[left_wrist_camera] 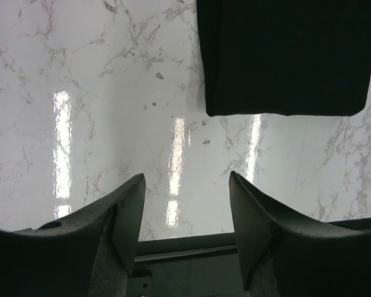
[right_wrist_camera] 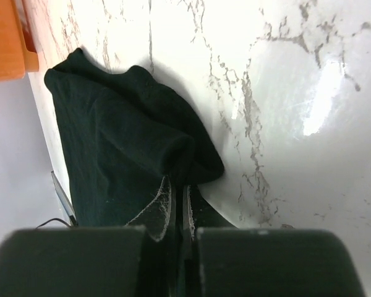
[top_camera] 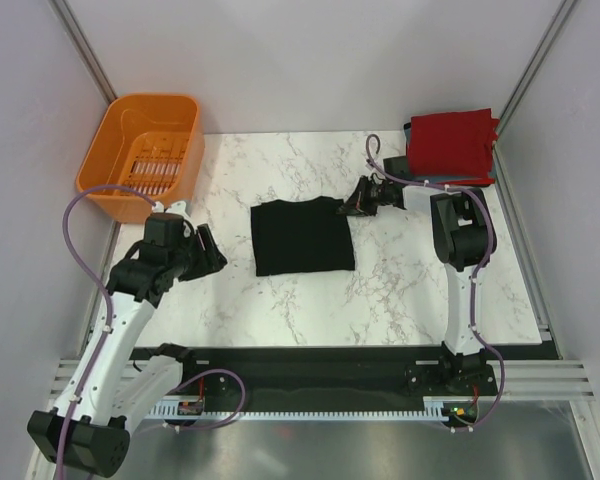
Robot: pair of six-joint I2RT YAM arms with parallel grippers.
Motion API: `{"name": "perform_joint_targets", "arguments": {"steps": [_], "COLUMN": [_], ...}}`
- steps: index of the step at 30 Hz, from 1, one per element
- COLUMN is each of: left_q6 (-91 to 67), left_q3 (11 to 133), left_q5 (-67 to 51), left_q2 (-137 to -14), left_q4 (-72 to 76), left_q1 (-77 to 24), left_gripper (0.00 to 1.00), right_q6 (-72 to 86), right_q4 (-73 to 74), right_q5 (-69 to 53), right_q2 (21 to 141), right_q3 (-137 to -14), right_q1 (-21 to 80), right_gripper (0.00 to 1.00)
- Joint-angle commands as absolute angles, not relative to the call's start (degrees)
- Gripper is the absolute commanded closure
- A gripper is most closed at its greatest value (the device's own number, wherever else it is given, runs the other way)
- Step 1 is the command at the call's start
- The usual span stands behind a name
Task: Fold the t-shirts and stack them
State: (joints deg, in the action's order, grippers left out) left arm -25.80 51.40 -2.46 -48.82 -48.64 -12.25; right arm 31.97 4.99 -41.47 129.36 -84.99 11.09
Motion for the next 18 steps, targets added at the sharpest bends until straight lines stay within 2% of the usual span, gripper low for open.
{"name": "perform_joint_targets", "arguments": {"steps": [1,4,10,18], "left_q6": [-25.22,-25.57,-26.28,-26.89], "left_q3": [50.45,49.92,49.22,48.96], "left_q5": [-0.18,2.80,6.50,8.17], "left_q2": [-46.85,-45.18,-41.75,-40.34], "left_q4": [-44.65,-44.39,-44.30,-44.56], "left_q1": [-12.22,-12.22,-12.22,-12.22], "left_gripper": [0.36,0.36,0.36,0.36], "right_q6": [32.25,30.86,21.28,12.84], "right_q4": [3.86,7.71,21.77,30.66], "right_q5": [-43.42,-42.54,-30.95,-17.86], "right_q2": [125.96,122.79,117.43,111.36], "right_q3": [-84.99,-87.27,-95.87,-102.65], "right_q1": [11.69,11.60,11.25,9.76], "right_gripper": [1.00,1.00,1.00,1.00]}}
